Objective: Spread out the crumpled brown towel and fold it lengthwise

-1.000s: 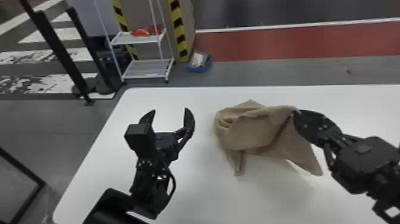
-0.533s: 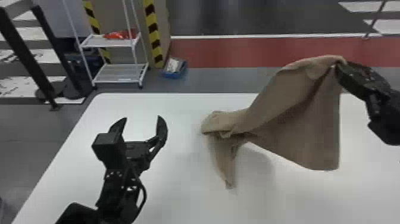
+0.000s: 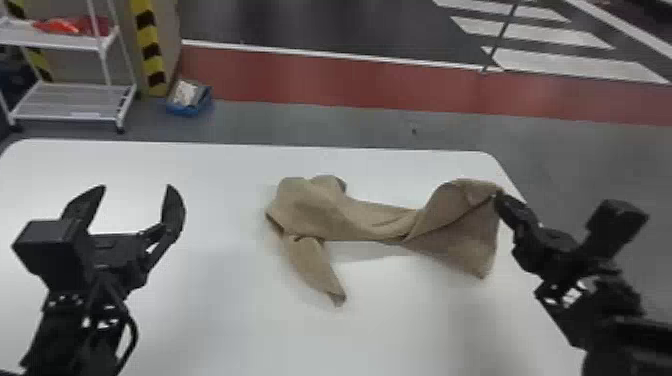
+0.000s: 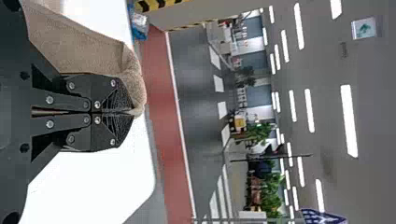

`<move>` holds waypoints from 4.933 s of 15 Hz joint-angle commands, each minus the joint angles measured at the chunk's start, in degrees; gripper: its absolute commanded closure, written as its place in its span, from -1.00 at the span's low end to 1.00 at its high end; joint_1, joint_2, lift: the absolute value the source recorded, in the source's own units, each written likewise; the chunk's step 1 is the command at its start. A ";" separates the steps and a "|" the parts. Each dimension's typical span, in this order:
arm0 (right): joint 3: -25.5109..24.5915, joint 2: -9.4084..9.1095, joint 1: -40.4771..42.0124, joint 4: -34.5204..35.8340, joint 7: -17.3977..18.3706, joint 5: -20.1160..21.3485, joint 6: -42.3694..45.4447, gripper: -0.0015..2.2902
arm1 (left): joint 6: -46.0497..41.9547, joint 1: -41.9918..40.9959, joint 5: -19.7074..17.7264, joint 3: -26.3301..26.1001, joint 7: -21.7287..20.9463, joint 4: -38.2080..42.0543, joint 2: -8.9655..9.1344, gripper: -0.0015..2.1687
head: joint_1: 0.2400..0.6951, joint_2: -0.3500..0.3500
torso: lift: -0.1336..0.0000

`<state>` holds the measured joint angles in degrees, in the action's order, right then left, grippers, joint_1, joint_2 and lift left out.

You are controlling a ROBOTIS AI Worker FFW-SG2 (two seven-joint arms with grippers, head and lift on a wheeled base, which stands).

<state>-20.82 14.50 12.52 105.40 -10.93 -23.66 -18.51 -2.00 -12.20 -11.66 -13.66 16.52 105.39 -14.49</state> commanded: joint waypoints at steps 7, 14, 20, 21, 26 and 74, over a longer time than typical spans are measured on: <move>3.06 -0.18 0.75 -9.16 -0.32 5.20 2.20 0.30 | 2.66 0.69 0.41 -11.83 -3.08 0.34 -0.45 -0.80 | 1.00 -0.92 | -0.84; 2.18 -0.27 2.51 -11.27 -1.73 4.59 2.56 0.30 | 7.06 2.71 5.06 -23.61 -4.57 -2.38 0.17 -0.80 | 1.00 -1.00 | -0.84; 2.10 -0.97 3.03 -10.92 -2.78 4.50 2.56 0.30 | 6.88 4.82 7.44 -28.97 -2.55 -6.51 2.01 -0.74 | 1.00 -1.00 | -0.84; 1.92 -1.06 3.12 -10.74 -2.87 4.50 2.56 0.30 | 6.88 5.34 7.79 -29.67 -2.46 -7.75 2.54 -0.74 | 1.00 -1.00 | -0.84; 1.22 -1.23 3.83 -9.95 -3.57 4.15 2.56 0.30 | 6.71 6.84 8.76 -31.96 -0.88 -12.40 4.39 -0.69 | 1.00 -1.00 | -0.84; -5.37 -0.53 3.21 -6.44 -7.70 -2.71 -1.84 0.30 | 12.15 2.79 8.84 -24.49 8.17 -1.15 1.75 -0.43 | 1.00 -1.00 | -0.84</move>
<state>-26.56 14.11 15.77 99.01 -18.63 -26.77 -20.35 9.48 -9.11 -1.76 -36.22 23.78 104.59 -13.23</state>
